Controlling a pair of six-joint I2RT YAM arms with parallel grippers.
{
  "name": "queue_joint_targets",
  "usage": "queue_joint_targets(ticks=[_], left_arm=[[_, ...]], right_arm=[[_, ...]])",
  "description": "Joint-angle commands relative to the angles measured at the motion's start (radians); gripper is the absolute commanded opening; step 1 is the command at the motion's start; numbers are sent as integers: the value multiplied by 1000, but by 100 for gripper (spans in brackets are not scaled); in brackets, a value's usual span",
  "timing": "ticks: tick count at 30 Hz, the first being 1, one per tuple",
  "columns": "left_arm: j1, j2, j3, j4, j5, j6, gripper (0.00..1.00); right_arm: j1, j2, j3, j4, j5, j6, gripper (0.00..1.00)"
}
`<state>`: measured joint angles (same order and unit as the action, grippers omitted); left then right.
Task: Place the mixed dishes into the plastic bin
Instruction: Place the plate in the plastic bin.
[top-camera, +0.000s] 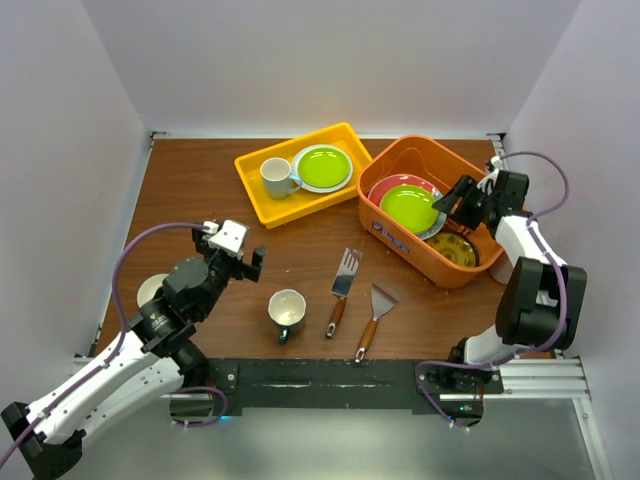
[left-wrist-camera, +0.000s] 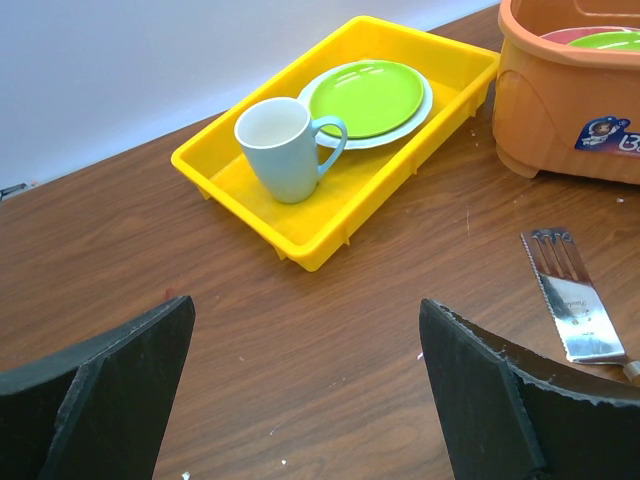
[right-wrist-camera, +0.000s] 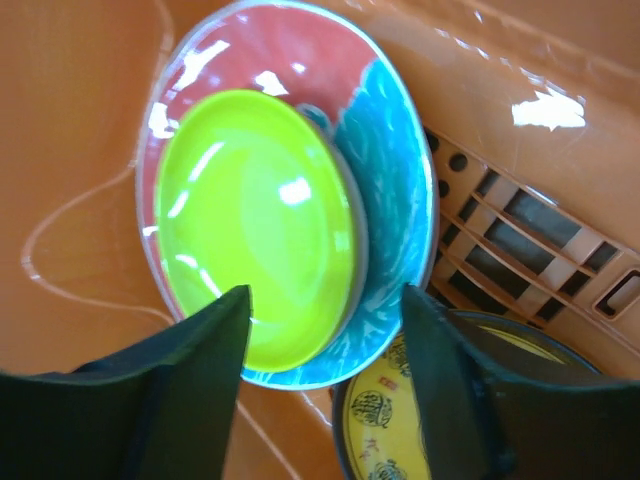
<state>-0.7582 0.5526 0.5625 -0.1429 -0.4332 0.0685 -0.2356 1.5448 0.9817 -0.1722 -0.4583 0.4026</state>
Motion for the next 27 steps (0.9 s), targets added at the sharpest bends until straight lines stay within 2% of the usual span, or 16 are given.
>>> queue_joint_targets(ticks=[1, 9, 15, 27], left_arm=[[8, 1, 0, 42, 8, 4, 100], [8, 1, 0, 43, 13, 4, 100], [10, 4, 0, 43, 13, 4, 100], [8, 9, 0, 42, 14, 2, 100]], right_arm=[[-1, -100, 35, 5, 4, -79, 70], [-11, -230, 22, 3, -91, -194, 82], [-16, -287, 18, -16, -264, -321, 83], [-22, -416, -24, -6, -454, -446, 85]])
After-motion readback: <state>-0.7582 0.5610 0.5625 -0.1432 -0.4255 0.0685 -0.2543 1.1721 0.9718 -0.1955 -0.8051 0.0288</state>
